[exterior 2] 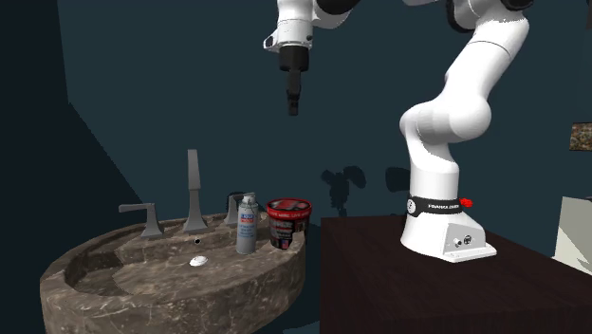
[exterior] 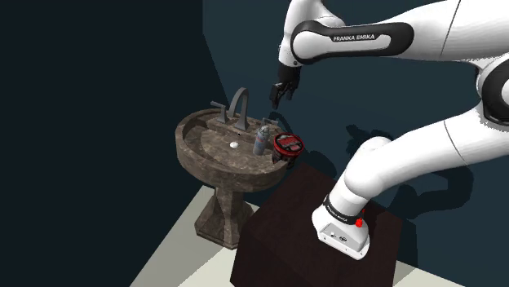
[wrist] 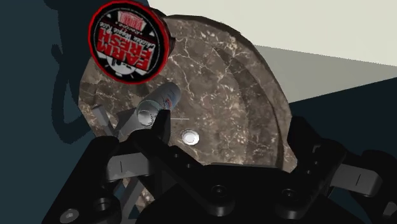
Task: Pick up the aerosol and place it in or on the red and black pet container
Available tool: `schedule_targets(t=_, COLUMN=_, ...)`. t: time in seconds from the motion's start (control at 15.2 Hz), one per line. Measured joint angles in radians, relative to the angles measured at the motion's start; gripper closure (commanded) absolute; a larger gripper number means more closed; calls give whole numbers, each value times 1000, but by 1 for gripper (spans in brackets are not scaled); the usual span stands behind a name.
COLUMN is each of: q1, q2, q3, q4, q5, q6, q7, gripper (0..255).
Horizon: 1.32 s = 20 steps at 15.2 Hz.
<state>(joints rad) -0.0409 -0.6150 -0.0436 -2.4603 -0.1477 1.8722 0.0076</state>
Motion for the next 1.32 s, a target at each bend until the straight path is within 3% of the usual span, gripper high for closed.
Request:
schedule_targets(t=0.66, q1=-54, q2=266, q3=-79, q4=-68, q5=-125, q6=356, q7=-85, gripper=0)
schedule_targets(t=1.32, q1=-107, q2=642, q3=-139, q4=25, q5=-243, q6=668, q7=-122, gripper=0)
